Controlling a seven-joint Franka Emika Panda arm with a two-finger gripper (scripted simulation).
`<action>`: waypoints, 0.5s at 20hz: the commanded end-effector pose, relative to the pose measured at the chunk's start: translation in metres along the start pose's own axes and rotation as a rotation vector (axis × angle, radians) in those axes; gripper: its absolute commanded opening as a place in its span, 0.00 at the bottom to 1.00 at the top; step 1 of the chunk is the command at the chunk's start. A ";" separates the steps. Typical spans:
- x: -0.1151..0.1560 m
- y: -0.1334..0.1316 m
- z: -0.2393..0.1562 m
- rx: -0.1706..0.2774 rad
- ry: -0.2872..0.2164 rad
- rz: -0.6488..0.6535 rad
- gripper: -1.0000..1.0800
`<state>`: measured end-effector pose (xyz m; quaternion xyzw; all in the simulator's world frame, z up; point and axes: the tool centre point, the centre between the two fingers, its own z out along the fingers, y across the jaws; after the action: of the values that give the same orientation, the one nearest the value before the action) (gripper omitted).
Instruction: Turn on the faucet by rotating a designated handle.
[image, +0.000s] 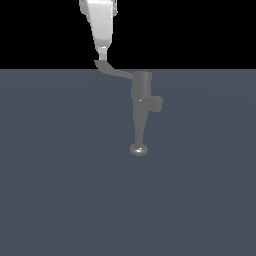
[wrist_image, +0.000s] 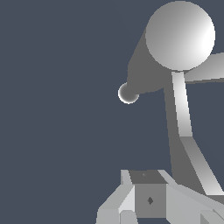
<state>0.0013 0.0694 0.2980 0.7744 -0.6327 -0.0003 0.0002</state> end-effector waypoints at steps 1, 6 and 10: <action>0.000 0.007 0.000 0.000 0.000 0.000 0.00; 0.001 0.023 0.000 0.000 0.000 0.000 0.00; 0.001 0.037 0.000 0.001 0.000 0.001 0.00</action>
<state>-0.0264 0.0631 0.3009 0.7748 -0.6322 0.0032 -0.0034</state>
